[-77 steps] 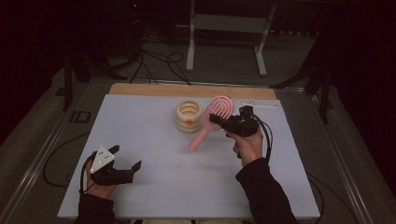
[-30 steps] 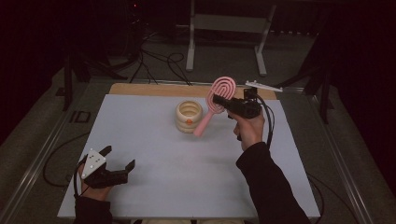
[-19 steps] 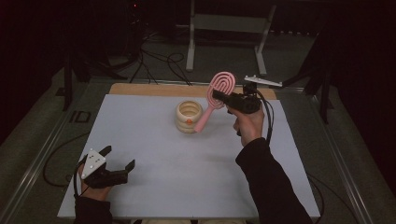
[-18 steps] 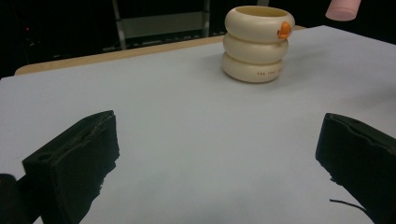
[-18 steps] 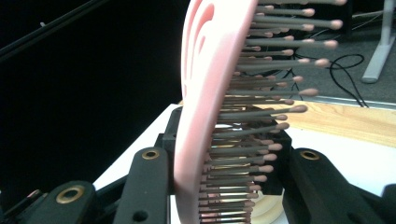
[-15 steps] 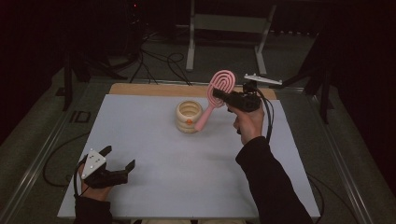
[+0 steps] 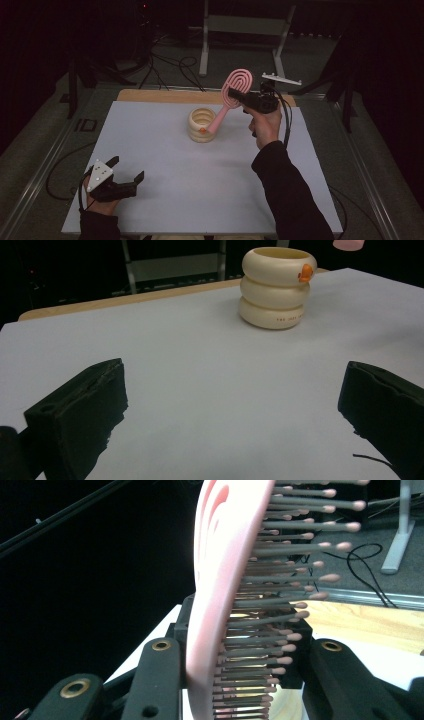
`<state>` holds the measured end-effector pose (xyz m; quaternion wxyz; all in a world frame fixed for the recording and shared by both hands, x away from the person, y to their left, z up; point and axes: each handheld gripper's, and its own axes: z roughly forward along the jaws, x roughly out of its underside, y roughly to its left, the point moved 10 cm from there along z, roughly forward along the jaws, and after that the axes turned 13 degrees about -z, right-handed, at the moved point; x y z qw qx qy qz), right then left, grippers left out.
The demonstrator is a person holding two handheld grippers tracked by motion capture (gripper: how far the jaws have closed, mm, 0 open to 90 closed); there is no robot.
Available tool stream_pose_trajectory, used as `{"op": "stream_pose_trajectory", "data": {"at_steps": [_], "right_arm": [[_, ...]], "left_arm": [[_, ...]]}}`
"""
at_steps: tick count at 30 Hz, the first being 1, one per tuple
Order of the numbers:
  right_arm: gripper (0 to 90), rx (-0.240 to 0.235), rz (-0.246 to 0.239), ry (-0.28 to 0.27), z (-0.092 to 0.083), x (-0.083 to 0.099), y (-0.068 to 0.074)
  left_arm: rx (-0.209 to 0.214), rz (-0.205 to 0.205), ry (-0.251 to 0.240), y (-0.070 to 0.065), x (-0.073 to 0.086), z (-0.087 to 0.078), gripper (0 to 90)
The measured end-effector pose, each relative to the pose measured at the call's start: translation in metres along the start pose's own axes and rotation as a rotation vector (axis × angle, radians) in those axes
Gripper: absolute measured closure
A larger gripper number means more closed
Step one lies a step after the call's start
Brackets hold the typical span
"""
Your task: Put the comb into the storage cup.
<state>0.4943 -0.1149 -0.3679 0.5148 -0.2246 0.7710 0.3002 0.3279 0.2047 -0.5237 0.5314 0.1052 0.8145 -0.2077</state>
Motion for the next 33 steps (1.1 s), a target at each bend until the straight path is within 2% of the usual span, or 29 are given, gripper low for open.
{"op": "stream_pose_trajectory", "data": {"at_steps": [7,23,33], "right_arm": [[63.9,0.026,0.009,0.001,0.005,-0.001,-0.008],[63.8,0.050,0.020,-0.015,0.013,-0.011,-0.018],[63.9,0.072,0.008,-0.021,0.017,-0.018,-0.018]], "left_arm": [[-0.003,-0.001,-0.005,0.001,-0.001,-0.001,0.2],[-0.007,-0.007,-0.016,0.001,-0.002,-0.001,0.2],[-0.006,-0.006,-0.015,0.001,-0.002,-0.001,0.2]]}}
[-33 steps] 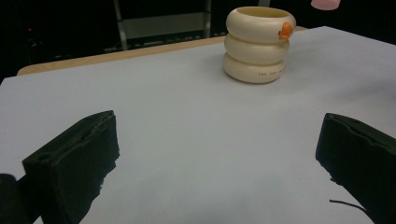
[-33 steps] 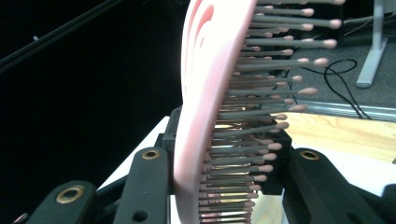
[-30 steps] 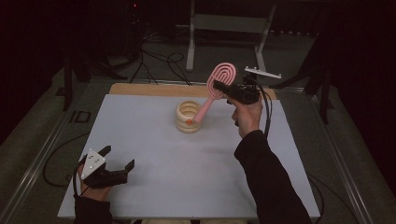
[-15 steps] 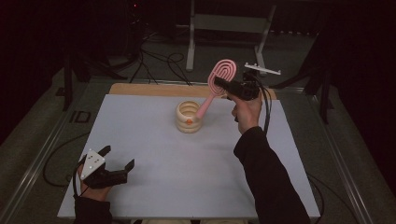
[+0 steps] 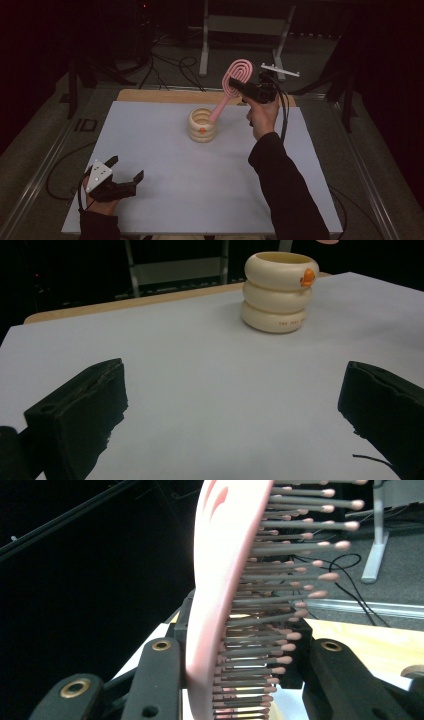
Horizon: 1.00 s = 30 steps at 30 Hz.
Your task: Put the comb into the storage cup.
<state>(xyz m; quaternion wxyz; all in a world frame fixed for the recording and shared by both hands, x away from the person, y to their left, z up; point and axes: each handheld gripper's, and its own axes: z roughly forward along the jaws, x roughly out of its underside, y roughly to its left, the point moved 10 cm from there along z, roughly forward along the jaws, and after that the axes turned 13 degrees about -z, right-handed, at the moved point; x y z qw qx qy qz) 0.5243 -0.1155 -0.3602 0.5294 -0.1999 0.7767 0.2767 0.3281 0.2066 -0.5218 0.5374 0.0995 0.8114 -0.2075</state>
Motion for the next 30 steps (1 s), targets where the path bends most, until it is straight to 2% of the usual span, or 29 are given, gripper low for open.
{"op": "stream_pose_trajectory", "data": {"at_steps": [5,14,22,30], "right_arm": [[63.8,0.013,-0.014,0.004,0.006,-0.002,0.000],[63.9,0.013,-0.009,-0.011,0.014,-0.004,0.000],[63.9,0.023,0.000,-0.017,0.018,-0.003,-0.004],[63.8,0.032,-0.015,-0.004,0.028,0.004,-0.003]], "left_arm": [[0.003,-0.002,-0.006,0.000,-0.001,-0.001,0.3],[0.007,-0.002,-0.008,-0.001,-0.001,-0.001,0.3],[0.007,-0.003,-0.003,-0.001,0.000,0.000,0.2],[0.020,0.007,0.006,-0.005,0.001,0.003,0.2]]}}
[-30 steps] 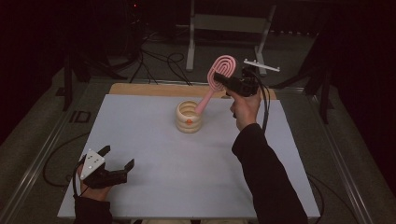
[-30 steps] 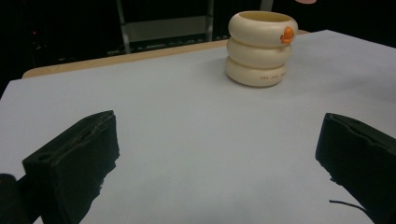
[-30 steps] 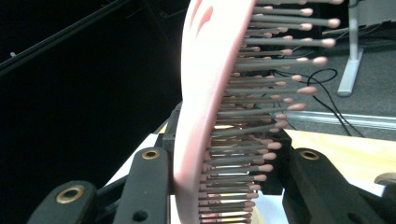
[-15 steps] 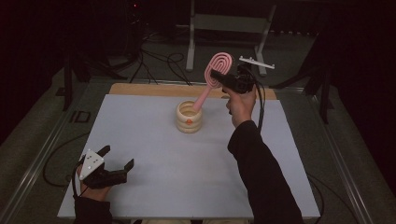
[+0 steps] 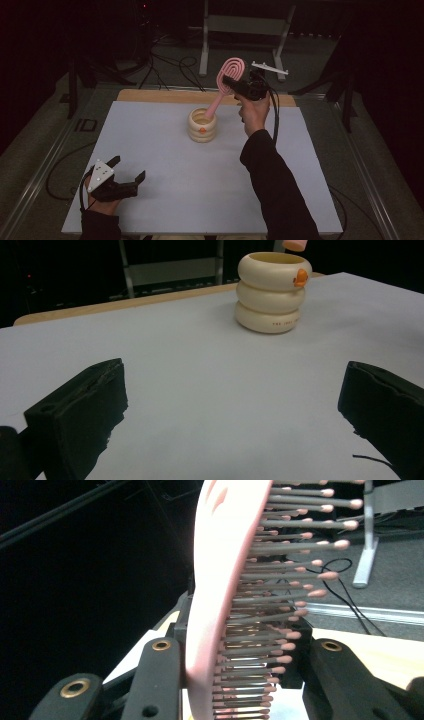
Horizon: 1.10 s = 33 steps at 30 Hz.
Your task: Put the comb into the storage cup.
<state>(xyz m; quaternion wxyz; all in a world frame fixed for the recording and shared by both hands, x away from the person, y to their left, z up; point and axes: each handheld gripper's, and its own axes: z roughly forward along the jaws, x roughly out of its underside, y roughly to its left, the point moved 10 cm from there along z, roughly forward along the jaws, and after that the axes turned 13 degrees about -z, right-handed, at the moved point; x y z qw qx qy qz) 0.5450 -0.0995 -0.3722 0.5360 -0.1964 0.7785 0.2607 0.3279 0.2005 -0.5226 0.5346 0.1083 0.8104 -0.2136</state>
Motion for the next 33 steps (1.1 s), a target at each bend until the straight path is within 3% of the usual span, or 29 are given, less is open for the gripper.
{"op": "stream_pose_trajectory", "data": {"at_steps": [9,21,33], "right_arm": [[63.8,0.026,-0.014,0.008,0.010,0.006,0.002],[63.7,0.066,0.019,0.024,0.022,0.026,-0.003],[63.6,0.048,0.051,0.041,0.032,0.047,-0.001]], "left_arm": [[0.007,0.003,-0.002,-0.002,0.000,0.000,0.2],[0.013,-0.001,-0.005,-0.003,-0.001,0.000,0.3],[0.017,0.007,0.003,-0.004,0.001,0.002,0.2]]}}
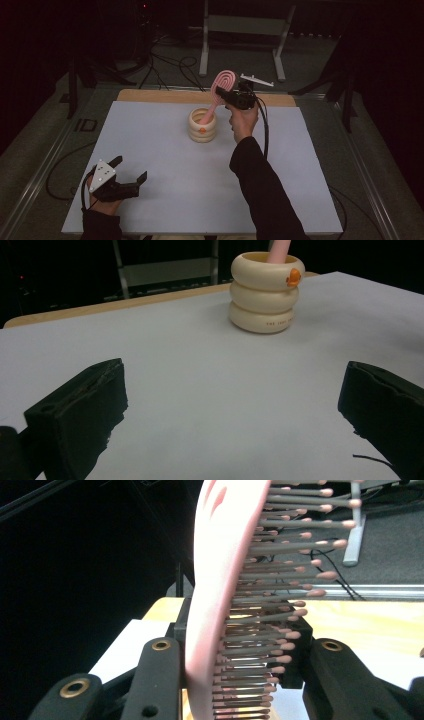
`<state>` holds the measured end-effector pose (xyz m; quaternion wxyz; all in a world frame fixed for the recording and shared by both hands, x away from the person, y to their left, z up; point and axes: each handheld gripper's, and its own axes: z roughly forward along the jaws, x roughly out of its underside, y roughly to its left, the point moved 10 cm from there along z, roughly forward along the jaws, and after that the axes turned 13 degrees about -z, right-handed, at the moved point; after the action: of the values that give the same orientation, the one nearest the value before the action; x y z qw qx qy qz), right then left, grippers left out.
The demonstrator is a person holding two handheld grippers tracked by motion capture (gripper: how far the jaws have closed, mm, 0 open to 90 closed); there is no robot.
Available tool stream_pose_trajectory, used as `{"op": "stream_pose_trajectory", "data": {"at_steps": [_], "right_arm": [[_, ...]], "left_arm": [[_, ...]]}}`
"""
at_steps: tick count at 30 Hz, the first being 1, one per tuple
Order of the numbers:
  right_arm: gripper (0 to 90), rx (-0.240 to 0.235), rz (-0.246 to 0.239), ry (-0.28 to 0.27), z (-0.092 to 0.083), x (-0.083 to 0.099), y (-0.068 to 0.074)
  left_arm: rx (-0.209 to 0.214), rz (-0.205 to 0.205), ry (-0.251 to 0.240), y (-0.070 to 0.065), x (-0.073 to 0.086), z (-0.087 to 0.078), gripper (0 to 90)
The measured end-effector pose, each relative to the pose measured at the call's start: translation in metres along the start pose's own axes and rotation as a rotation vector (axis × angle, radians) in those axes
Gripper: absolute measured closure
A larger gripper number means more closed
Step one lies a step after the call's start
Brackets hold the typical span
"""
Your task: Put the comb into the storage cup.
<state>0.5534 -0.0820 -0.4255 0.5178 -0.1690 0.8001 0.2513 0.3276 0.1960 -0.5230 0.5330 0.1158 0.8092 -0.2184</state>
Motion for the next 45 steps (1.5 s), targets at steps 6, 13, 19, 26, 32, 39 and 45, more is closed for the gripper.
{"op": "stream_pose_trajectory", "data": {"at_steps": [6,13,19,26,32,39,45], "right_arm": [[63.6,-0.010,0.024,0.018,0.009,0.016,0.002],[63.5,-0.014,0.026,0.029,0.014,0.025,0.005],[63.4,-0.024,0.028,0.034,0.019,0.033,0.008],[63.2,-0.027,0.030,0.039,0.023,0.039,0.012],[63.2,-0.032,0.015,0.051,0.026,0.044,0.016],[62.9,-0.046,0.005,0.056,0.029,0.048,0.021],[61.4,-0.036,0.013,0.066,0.028,0.049,0.017]], "left_arm": [[0.000,-0.001,-0.003,0.000,0.000,0.000,0.2],[-0.001,0.001,-0.002,0.000,0.000,0.000,0.2],[-0.001,0.002,-0.002,-0.001,0.000,0.000,0.2],[-0.001,0.002,-0.004,0.000,-0.001,-0.001,0.2],[-0.006,0.004,-0.008,0.000,-0.001,-0.001,0.2],[-0.017,-0.001,-0.022,0.002,-0.003,-0.003,0.3],[-0.020,-0.005,-0.029,0.003,-0.004,-0.004,0.7]]}}
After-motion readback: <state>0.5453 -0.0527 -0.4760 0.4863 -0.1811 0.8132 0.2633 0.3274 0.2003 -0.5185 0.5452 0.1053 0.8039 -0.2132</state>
